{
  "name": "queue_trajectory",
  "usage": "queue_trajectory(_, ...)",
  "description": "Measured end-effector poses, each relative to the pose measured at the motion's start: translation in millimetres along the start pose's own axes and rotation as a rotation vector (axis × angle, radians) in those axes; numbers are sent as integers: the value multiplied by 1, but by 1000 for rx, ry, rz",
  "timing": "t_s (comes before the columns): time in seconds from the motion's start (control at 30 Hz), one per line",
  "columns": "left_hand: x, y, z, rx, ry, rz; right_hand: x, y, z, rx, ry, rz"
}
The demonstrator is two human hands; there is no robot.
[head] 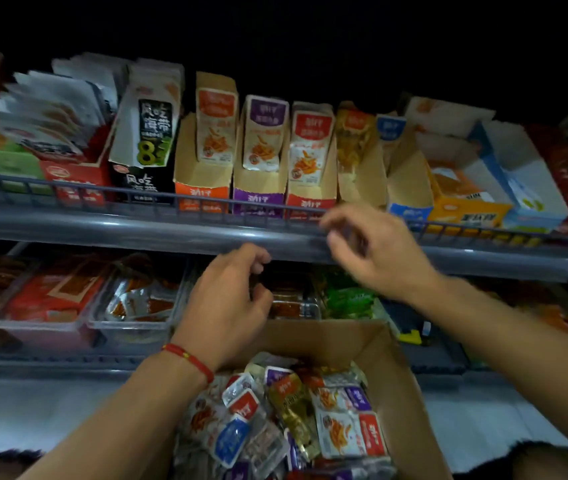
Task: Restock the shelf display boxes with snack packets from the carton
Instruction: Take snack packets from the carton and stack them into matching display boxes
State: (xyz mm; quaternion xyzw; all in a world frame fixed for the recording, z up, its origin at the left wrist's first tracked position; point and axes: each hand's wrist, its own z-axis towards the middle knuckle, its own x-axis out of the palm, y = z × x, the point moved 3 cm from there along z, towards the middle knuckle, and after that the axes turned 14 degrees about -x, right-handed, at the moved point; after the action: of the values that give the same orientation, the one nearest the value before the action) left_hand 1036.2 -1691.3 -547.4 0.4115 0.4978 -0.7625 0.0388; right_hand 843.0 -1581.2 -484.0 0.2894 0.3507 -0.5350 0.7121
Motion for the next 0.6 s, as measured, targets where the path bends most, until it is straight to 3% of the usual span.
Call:
queue_trajectory(0.2, 50, 5, -20, 46, 268, 182, 68, 22, -125, 208, 958, 260)
queue_trajectory(0.33, 81, 13, -30, -45, 475, 235, 123, 30, -183, 318, 1388, 278)
queue_trajectory(0.43, 88, 18, -31, -92, 553, 230, 145, 39, -200, 317, 1479, 160)
queue_trajectory(0.6, 84, 24, -31, -96, 538, 219, 145, 42, -186, 200, 1300, 12)
